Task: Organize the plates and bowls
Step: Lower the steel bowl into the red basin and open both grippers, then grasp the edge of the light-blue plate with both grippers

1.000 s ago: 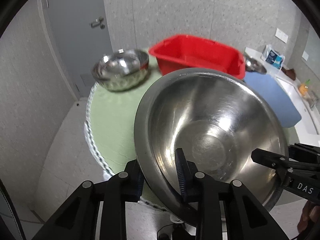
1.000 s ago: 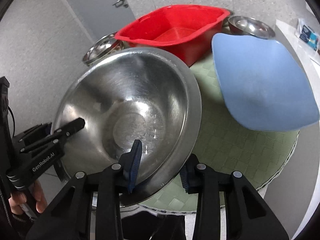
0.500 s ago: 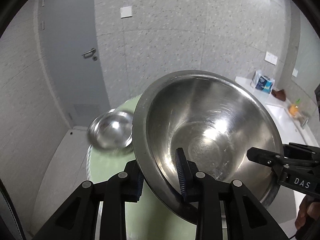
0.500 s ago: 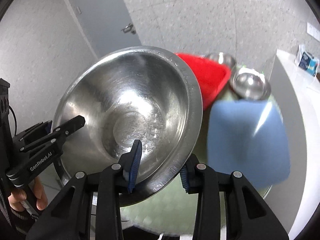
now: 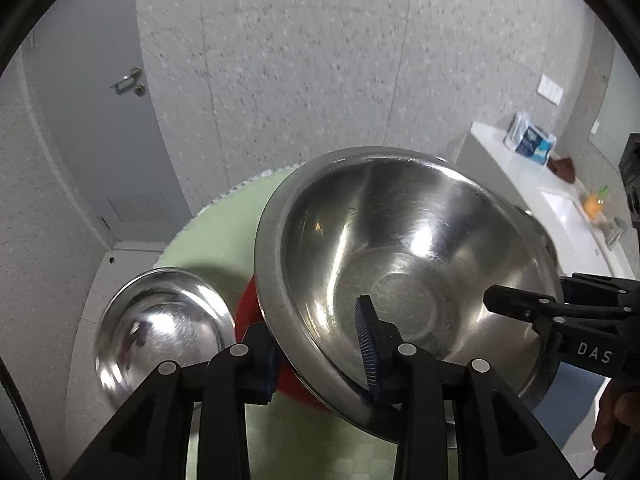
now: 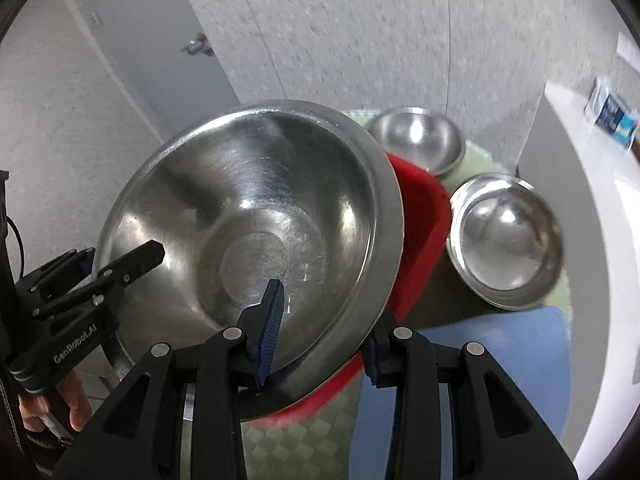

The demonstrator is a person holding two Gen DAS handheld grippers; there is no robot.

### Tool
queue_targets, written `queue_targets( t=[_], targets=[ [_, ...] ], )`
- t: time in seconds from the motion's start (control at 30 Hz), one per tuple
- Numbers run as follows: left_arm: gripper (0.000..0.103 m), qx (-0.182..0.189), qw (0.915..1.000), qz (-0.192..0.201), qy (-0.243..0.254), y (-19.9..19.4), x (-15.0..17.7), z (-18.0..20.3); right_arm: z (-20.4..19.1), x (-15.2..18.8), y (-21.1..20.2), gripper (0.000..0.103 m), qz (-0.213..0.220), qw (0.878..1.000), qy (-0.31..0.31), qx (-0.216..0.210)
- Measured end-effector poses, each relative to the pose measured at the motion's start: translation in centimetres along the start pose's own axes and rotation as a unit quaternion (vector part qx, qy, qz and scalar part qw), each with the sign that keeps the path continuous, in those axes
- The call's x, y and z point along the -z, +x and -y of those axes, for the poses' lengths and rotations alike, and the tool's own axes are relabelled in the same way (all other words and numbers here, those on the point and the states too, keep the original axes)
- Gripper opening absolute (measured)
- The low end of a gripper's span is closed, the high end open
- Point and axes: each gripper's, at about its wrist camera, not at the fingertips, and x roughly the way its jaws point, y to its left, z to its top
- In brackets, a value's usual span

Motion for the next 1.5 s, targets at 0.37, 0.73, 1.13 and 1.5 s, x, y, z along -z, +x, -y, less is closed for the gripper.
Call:
queue_targets(
  t=[0.37, 0.73, 1.13, 1.5],
  targets=[
    [0.035, 0.027, 0.9983, -0.051, 0.002, 6.3, -4.0, -1.6, 0.2, -0.9, 2.6, 0.037, -0.036, 0.999, -0.002, 0.022],
    [0.076, 0.014, 0.999, -0.042, -0.006, 5.1, -3.5, 0.6, -0.7, -0.7, 2.7, 0.069, -0.052, 0.998, -0.018, -0.022],
    [0.096, -0.041, 0.9969, 0.002, -0.067, 1.2, -0.7, 4.5, 1.6, -0.2, -0.7, 0.081, -0.037, 0.993, -0.045, -0.1],
    [0.097, -0.037, 0.9922, 0.047, -0.109, -4.4, 6.7, 14.0, 10.2, 5.3, -8.2, 0.084, 0.037, 0.996, -0.079, -0.028]
  ],
)
